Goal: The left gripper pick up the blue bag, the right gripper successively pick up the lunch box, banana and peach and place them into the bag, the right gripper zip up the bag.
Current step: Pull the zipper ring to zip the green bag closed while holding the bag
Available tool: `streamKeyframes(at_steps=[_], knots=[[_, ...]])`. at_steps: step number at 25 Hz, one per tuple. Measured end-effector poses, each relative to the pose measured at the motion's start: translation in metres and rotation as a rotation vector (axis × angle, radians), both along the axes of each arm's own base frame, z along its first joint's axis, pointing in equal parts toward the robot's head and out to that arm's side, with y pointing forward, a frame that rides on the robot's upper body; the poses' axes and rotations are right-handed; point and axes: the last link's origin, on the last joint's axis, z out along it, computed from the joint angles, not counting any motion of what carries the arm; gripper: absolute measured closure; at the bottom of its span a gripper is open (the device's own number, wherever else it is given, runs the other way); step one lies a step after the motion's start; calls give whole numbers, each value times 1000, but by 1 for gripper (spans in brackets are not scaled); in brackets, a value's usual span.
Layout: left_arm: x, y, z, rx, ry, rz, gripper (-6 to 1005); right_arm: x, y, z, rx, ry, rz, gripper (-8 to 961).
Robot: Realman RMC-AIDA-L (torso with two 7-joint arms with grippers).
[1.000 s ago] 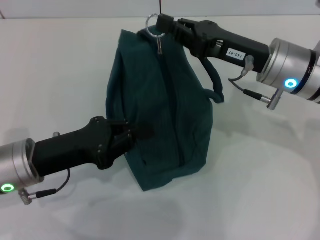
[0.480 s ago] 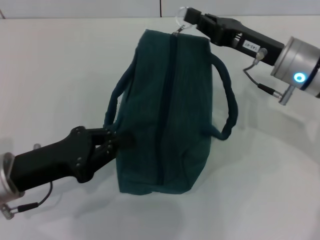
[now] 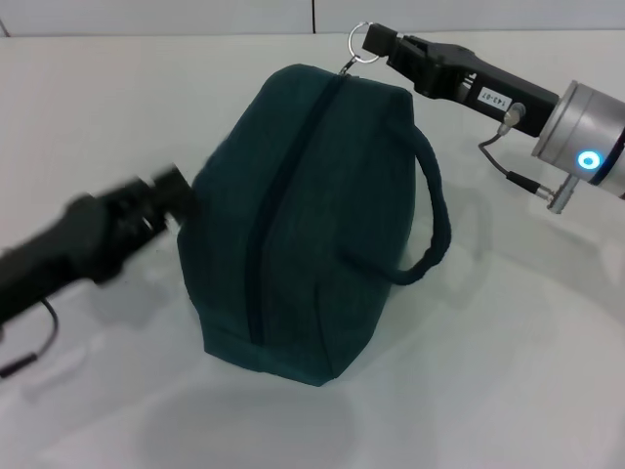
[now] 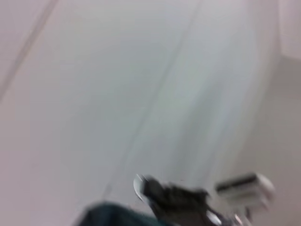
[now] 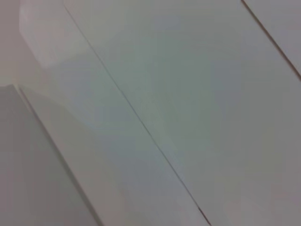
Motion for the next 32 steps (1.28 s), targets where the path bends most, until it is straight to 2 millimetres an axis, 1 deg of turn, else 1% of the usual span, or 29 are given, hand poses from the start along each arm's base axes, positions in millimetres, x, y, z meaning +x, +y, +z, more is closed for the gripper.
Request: streamKeyframes(at_steps=[3, 6, 7, 8, 9, 11, 14, 16, 19, 22, 23, 28, 32], knots=[[-3, 9, 14, 46, -42, 49, 794, 2, -4, 0, -7, 12, 10, 848], [0, 27, 27, 39, -100, 102, 557, 9, -11, 2, -7, 25, 3, 847], [1, 33, 28, 22, -109, 117, 515, 9, -11, 2, -7, 25, 3, 847], [3, 40, 29, 5, -115, 131, 474, 14, -14, 4, -3, 34, -3, 847], [6, 50, 29, -19, -119, 151, 432, 14, -15, 4, -2, 38, -4, 846], [12, 66, 26, -66, -102, 176, 349, 16, -17, 5, -2, 44, -2, 845], [29, 91, 18, -173, -29, 170, 287, 18, -21, 7, 0, 56, 4, 844], [45, 103, 12, -264, 24, 142, 246, 19, -23, 7, 3, 60, 9, 843], [64, 112, 6, -369, 72, 116, 185, 20, -24, 8, 1, 64, 12, 842], [77, 118, -1, -421, 99, 109, 123, 23, -27, 7, 0, 69, 5, 841], [81, 120, -4, -447, 112, 120, 122, 25, -29, 8, 0, 71, 4, 841], [85, 126, -18, -504, 173, 182, 120, 25, -32, 8, -1, 83, 15, 839], [84, 128, -23, -516, 181, 213, 151, 24, -34, 8, -5, 91, 22, 837]])
